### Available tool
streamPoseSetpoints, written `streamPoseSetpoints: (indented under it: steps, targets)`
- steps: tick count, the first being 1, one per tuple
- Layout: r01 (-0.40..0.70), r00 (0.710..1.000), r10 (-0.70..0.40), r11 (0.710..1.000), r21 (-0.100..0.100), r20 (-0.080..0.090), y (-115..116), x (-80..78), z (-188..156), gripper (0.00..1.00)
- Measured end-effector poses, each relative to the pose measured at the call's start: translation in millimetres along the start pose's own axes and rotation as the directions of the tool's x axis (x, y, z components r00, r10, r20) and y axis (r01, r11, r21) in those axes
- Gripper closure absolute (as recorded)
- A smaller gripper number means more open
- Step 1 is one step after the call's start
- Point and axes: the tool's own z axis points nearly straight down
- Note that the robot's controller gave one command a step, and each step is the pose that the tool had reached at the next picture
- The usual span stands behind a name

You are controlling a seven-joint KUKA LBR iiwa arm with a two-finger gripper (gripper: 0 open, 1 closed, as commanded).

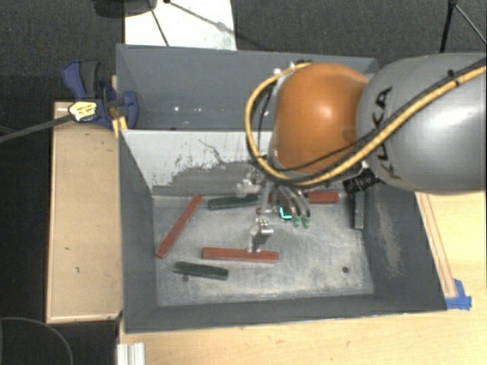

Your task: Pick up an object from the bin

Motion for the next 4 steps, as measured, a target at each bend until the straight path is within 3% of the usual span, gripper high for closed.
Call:
streamPoseSetpoints:
  steps: [1,2,3,4]
  targets:
    - [-0.004,1.0,0.004,1.0,-0.001,0.007,-0.7,-1.8,-3.6,0.0]
    - [0.051,0.999,-0.051,0.999,-0.001,0.013,-15.1,-3.2,52.4,0.0]
    - [0.003,1.0,-0.003,1.0,-0.002,0.014,-15.3,0.9,140.2,1.0]
    - [0.002,1.0,-0.002,1.0,-0.002,0.014,-15.3,0.9,140.2,1.0]
